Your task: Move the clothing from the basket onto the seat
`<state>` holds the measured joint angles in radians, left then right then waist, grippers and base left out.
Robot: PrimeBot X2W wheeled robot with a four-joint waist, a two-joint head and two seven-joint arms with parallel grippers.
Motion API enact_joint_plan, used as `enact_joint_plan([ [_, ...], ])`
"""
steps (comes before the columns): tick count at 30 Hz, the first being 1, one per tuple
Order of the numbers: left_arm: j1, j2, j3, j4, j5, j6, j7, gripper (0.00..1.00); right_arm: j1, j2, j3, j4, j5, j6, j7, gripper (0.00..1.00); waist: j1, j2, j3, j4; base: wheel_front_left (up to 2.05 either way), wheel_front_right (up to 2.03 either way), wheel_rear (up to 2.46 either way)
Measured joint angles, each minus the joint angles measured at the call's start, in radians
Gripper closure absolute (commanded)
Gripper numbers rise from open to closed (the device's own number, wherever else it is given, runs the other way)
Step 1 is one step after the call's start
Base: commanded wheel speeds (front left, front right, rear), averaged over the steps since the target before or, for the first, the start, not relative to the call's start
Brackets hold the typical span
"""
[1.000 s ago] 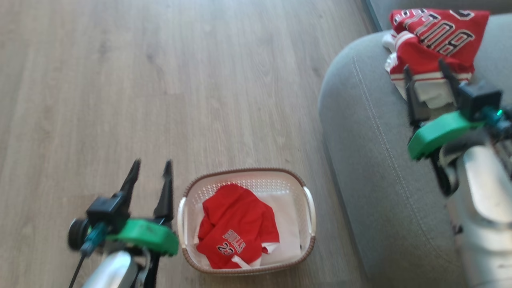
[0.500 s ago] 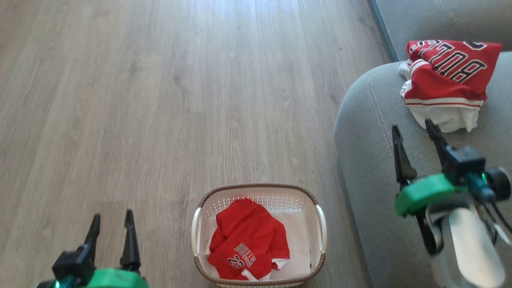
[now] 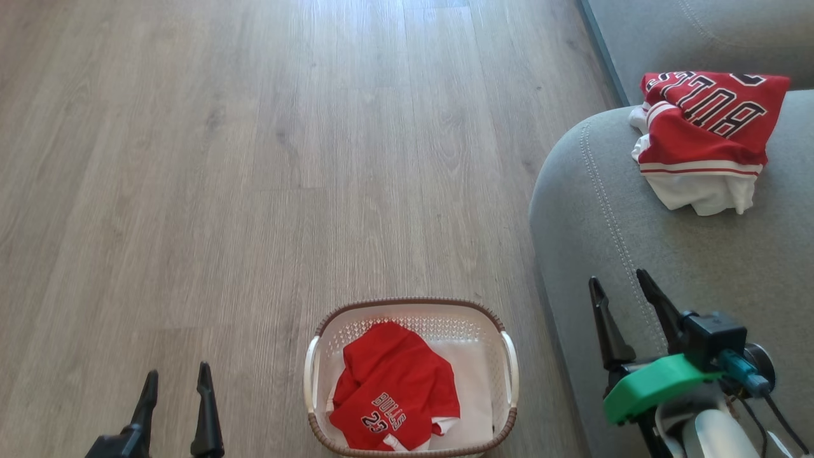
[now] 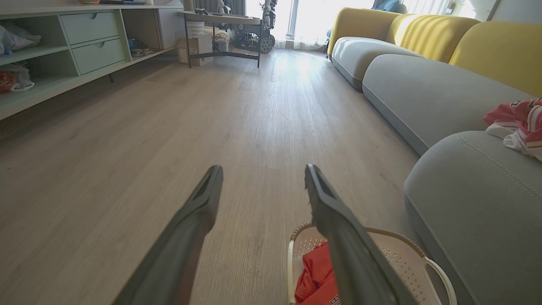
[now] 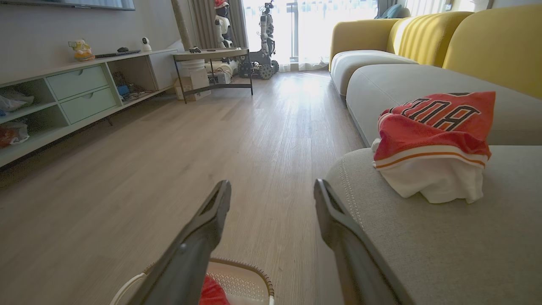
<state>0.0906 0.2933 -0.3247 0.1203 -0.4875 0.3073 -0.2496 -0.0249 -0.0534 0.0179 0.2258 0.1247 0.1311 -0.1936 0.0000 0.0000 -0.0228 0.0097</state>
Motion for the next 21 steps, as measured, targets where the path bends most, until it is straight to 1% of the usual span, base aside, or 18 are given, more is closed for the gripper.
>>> enact_joint_plan([
  [4, 0.014, -0.01, 0.011, -0.004, 0.011, -0.001, 0.0, 0.0, 0.02, 0.0, 0.017, -0.011, 0.015, 0.0, 0.0, 0.0, 0.0, 0.0, -0.004, 0.002, 0.0, 0.0, 0.0],
  [10, 0.014, -0.027, 0.02, 0.003, 0.015, -0.019, 0.0, 0.0, 0.055, 0.001, 0.029, -0.01, 0.019, 0.0, 0.0, 0.0, 0.0, 0.0, -0.01, 0.007, 0.0, 0.0, 0.0],
  [13, 0.014, -0.028, 0.021, 0.023, 0.015, -0.035, 0.0, 0.0, 0.057, 0.001, 0.035, -0.009, 0.021, 0.0, 0.0, 0.0, 0.0, 0.0, -0.012, 0.006, 0.0, 0.0, 0.0],
  [21, 0.014, -0.029, 0.029, 0.045, 0.014, -0.052, 0.0, 0.0, 0.056, 0.001, 0.037, -0.006, 0.029, 0.0, 0.0, 0.0, 0.0, 0.0, -0.014, 0.006, 0.0, 0.0, 0.0],
])
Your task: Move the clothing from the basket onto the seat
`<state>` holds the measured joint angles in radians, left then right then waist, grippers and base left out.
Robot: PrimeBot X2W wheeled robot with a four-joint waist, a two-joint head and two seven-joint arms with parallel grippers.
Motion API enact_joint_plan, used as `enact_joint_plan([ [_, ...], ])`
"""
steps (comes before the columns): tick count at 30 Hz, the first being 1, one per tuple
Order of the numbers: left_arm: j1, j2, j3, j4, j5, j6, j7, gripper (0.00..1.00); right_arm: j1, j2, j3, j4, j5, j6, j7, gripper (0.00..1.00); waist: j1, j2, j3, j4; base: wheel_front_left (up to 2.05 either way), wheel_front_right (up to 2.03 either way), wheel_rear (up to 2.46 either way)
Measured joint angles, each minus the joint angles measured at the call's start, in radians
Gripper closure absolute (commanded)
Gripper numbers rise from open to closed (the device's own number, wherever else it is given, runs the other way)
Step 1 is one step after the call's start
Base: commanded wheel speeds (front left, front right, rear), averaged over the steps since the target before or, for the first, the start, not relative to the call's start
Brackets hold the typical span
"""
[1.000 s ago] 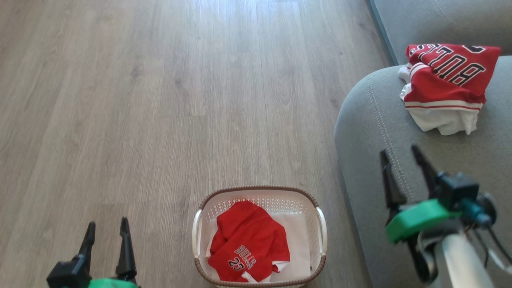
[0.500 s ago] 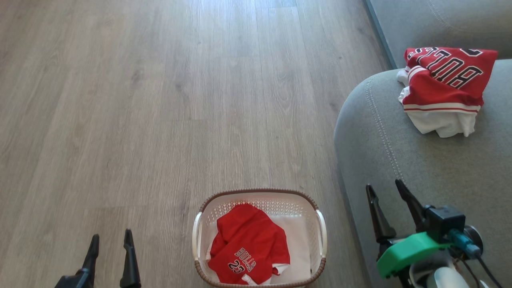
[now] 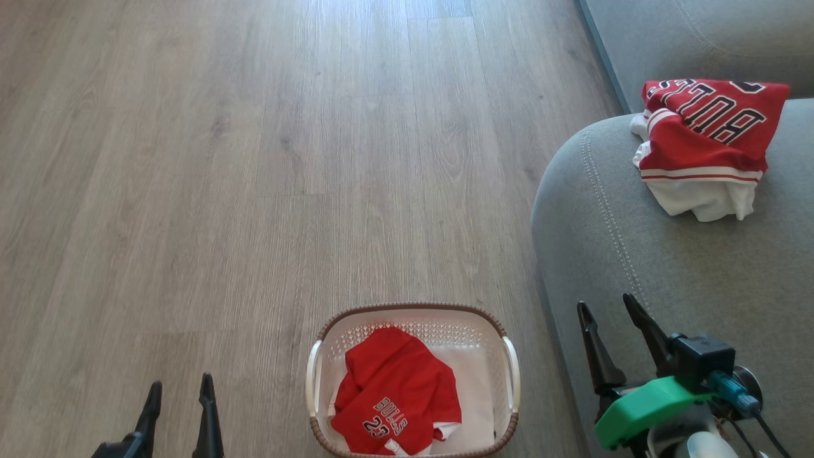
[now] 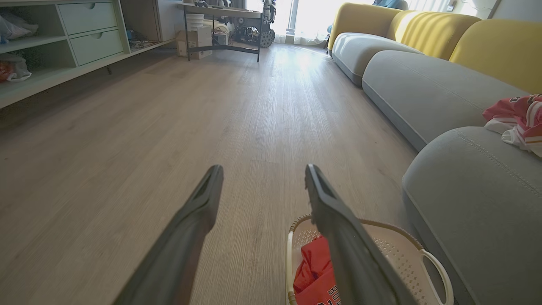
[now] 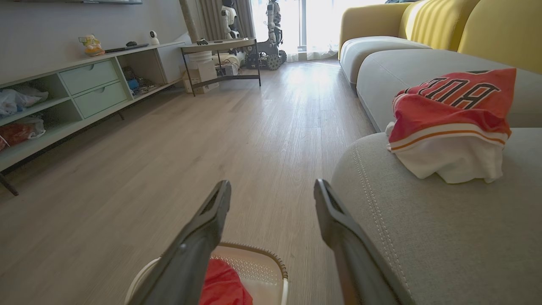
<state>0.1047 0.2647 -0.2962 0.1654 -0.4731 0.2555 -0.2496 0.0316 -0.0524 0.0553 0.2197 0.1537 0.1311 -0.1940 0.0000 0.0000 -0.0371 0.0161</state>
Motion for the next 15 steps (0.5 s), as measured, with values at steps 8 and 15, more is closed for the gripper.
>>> enact_joint_plan([
  [8, 0.0, -0.003, 0.001, 0.01, -0.003, -0.01, 0.0, 0.0, 0.0, 0.0, 0.002, 0.007, 0.006, 0.0, -0.004, 0.0, 0.0, 0.0, -0.002, 0.002, 0.0, 0.0, 0.0],
  [15, 0.0, -0.005, 0.001, 0.01, -0.002, -0.01, 0.0, 0.0, 0.0, 0.0, 0.002, 0.007, 0.005, 0.0, -0.004, 0.0, 0.0, 0.0, -0.005, 0.003, 0.0, 0.0, 0.0],
])
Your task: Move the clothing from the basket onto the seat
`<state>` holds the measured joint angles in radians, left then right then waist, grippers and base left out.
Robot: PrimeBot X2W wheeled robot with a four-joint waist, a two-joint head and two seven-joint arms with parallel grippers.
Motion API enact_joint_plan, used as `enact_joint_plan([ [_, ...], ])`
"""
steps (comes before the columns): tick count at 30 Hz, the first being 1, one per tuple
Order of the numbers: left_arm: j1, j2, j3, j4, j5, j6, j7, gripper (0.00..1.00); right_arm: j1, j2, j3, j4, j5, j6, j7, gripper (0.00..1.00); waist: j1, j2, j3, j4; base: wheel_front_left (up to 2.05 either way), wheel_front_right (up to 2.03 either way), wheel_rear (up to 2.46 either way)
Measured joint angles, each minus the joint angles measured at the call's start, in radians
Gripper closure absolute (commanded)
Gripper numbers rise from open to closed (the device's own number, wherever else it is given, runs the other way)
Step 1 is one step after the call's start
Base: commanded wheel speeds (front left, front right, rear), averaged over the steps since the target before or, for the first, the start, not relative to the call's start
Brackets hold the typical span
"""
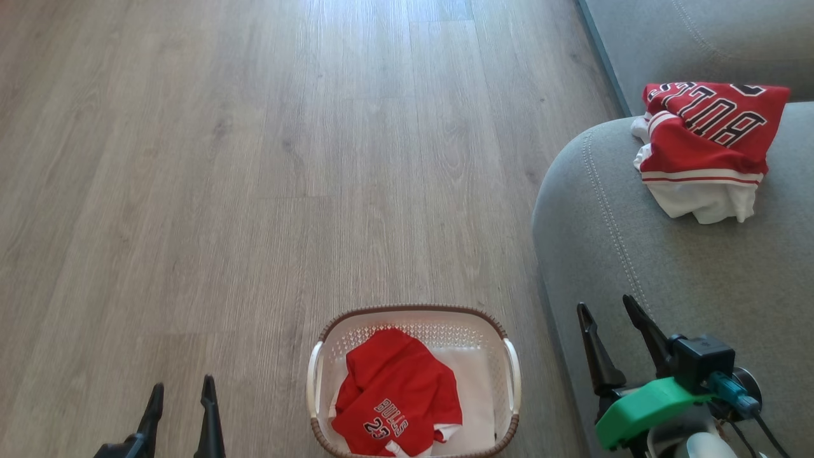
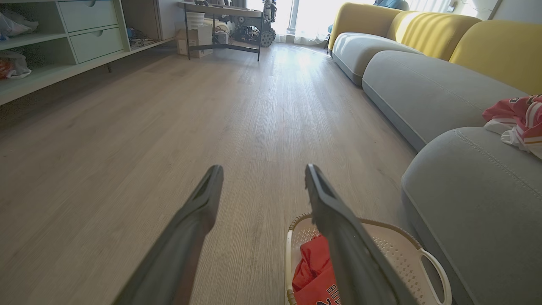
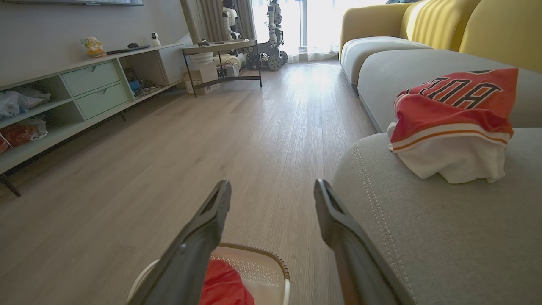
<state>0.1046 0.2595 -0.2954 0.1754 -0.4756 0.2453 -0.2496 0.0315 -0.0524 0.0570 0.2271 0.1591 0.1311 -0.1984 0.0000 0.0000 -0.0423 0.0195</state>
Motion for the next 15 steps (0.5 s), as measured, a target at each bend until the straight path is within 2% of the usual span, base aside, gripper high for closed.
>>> enact_joint_plan([
  [10, 0.0, 0.0, -0.004, 0.0, 0.003, -0.001, 0.0, 0.0, 0.0, 0.0, -0.001, -0.003, -0.002, 0.0, 0.0, 0.0, 0.0, 0.0, 0.009, -0.002, 0.0, 0.0, 0.0],
  [15, -0.009, 0.002, -0.021, 0.004, 0.015, -0.02, 0.005, 0.0, -0.001, 0.0, -0.023, -0.019, -0.011, 0.0, -0.004, 0.0, 0.0, 0.0, 0.033, -0.004, 0.0, 0.0, 0.0],
])
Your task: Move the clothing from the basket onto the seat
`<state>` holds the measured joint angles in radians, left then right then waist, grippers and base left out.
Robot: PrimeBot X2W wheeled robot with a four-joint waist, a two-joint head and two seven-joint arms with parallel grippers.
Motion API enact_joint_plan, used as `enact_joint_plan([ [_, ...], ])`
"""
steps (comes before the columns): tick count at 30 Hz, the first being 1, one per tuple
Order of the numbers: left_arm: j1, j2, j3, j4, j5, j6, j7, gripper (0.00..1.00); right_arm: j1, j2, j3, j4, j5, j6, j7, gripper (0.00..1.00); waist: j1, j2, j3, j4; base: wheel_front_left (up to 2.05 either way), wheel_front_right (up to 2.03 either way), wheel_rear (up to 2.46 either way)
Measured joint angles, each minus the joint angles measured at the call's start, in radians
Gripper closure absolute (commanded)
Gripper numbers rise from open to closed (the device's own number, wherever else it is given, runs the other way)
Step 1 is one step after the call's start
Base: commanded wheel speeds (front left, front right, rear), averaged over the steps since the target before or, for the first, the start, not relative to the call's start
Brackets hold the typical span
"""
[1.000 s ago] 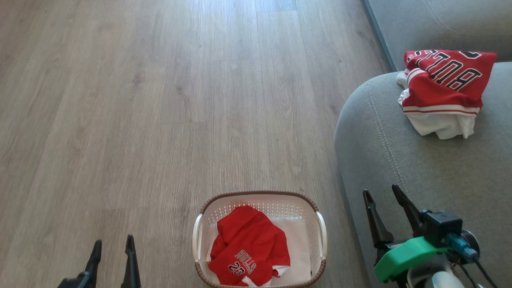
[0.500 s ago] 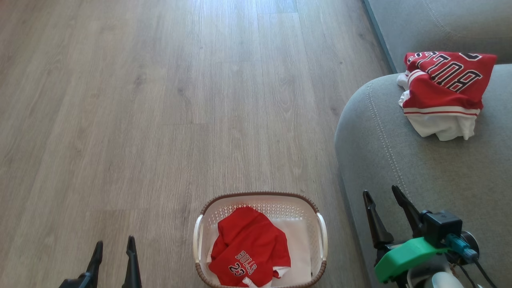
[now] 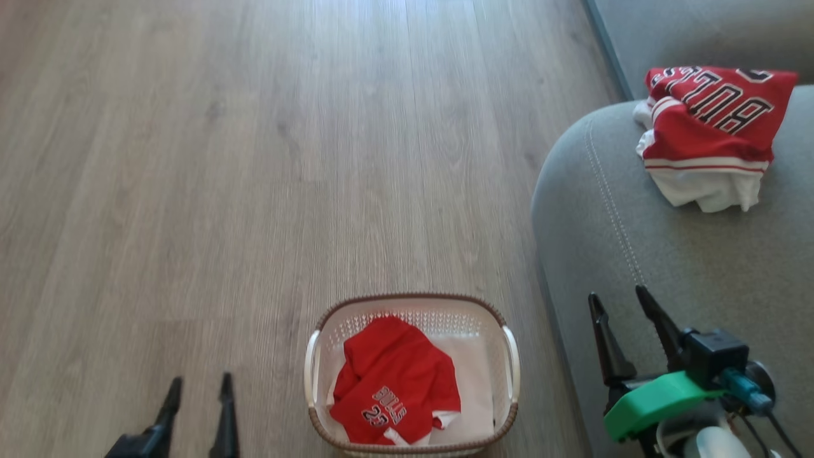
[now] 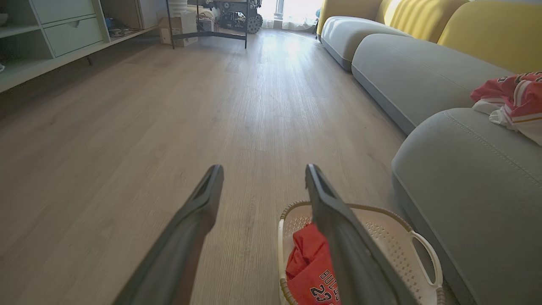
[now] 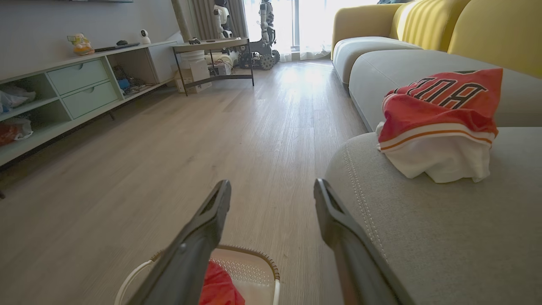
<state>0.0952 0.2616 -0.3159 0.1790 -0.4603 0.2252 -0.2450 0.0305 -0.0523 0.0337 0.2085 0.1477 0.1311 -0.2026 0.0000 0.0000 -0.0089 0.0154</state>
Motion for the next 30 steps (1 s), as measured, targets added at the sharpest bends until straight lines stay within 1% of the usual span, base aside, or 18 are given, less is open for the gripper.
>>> enact_joint_plan([
  [2, -0.017, 0.001, -0.019, 0.006, 0.005, -0.014, 0.013, 0.0, -0.002, 0.0, -0.007, -0.014, -0.007, 0.0, 0.0, 0.0, 0.0, 0.0, 0.018, -0.002, 0.0, 0.0, 0.0],
  [3, -0.052, 0.001, -0.038, 0.022, 0.012, -0.035, 0.02, 0.0, -0.014, 0.0, -0.012, -0.031, -0.009, 0.0, -0.002, 0.0, 0.0, 0.0, 0.043, -0.004, 0.0, 0.0, 0.0],
  [4, -0.075, 0.001, -0.048, 0.031, 0.019, -0.042, 0.028, 0.0, -0.028, 0.0, -0.016, -0.035, -0.016, 0.0, -0.006, 0.0, 0.0, 0.0, 0.059, -0.007, 0.0, 0.0, 0.0],
  [5, -0.101, 0.0, -0.056, 0.038, 0.024, -0.045, 0.033, 0.0, -0.047, 0.0, -0.019, -0.042, -0.022, 0.0, -0.009, 0.0, 0.0, 0.0, 0.076, -0.009, 0.0, 0.0, 0.0],
  [8, -0.187, -0.001, -0.083, 0.07, 0.038, -0.076, 0.047, 0.0, -0.119, 0.0, -0.023, -0.07, -0.036, 0.0, -0.011, 0.0, 0.0, 0.0, 0.131, -0.018, 0.0, 0.0, 0.0],
  [12, -0.295, -0.023, -0.121, 0.136, 0.058, -0.109, 0.059, 0.0, -0.205, 0.0, -0.024, -0.102, -0.048, 0.0, -0.019, 0.0, 0.0, 0.0, 0.216, -0.033, 0.0, 0.0, 0.0],
  [17, -0.43, -0.063, -0.16, 0.258, 0.078, -0.148, 0.059, 0.0, -0.286, 0.0, -0.02, -0.133, -0.05, 0.0, -0.03, 0.0, 0.0, 0.0, 0.331, -0.058, 0.0, 0.0, 0.0],
  [21, -0.546, -0.093, -0.193, 0.361, 0.101, -0.189, 0.055, 0.0, -0.357, 0.0, -0.019, -0.16, -0.06, 0.0, -0.033, 0.0, 0.0, 0.0, 0.426, -0.079, 0.0, 0.0, 0.0],
  [25, -0.656, -0.125, -0.221, 0.473, 0.128, -0.218, 0.035, 0.0, -0.431, 0.0, -0.018, -0.193, -0.069, 0.0, -0.04, 0.0, 0.0, -0.0001, 0.522, -0.096, 0.0, 0.0, 0.0],
  [30, -0.778, -0.141, -0.258, 0.629, 0.164, -0.252, 0.026, 0.0, -0.504, -0.001, 0.002, -0.25, -0.077, 0.0, -0.045, 0.0, 0.0, -0.0001, 0.638, -0.118, 0.0, 0.0, 0.0],
])
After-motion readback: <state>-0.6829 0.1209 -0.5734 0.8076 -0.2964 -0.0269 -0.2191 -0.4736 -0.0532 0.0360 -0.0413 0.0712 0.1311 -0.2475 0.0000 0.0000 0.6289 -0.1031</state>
